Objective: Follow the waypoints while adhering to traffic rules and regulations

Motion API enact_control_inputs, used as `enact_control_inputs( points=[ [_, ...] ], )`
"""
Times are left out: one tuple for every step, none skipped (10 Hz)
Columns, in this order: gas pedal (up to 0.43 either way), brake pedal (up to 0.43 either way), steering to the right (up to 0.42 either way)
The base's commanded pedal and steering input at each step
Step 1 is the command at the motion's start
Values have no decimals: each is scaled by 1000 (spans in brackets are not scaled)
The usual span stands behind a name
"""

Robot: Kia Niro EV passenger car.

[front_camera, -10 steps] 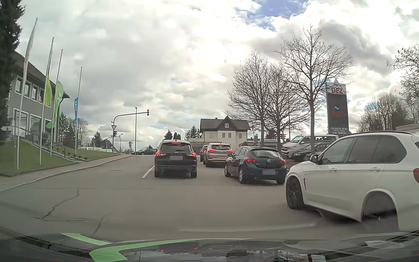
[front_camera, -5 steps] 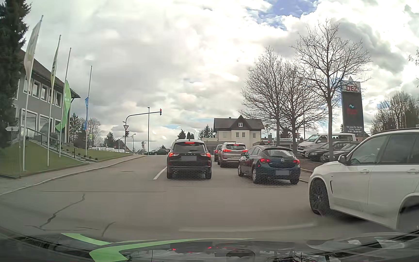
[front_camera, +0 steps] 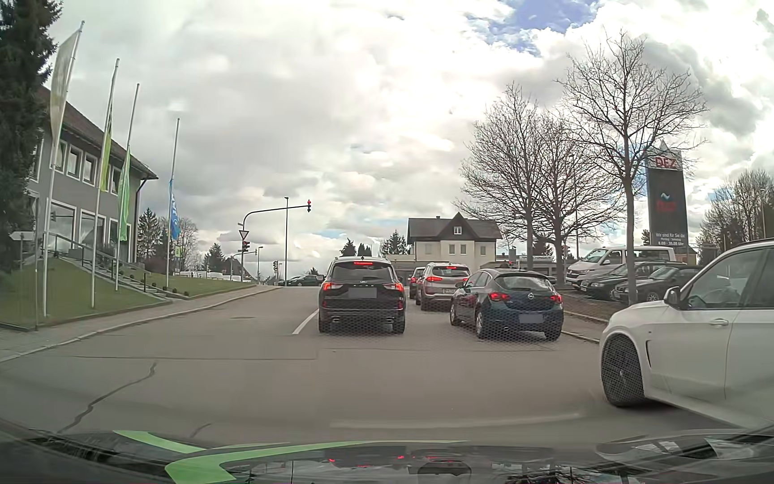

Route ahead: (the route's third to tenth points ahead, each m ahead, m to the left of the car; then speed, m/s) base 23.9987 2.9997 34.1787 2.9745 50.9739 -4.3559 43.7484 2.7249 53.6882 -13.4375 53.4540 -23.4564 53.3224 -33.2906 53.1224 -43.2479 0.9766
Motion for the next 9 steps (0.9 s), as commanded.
enact_control_inputs(
  points=[
    [0, 0, -106],
    [0, 0, -86],
    [0, 0, -70],
    [0, 0, -47],
    [0, 30, -34],
    [0, 110, -26],
    [0, 165, -17],
    [0, 177, -5],
    [0, 195, 3]
  ],
)
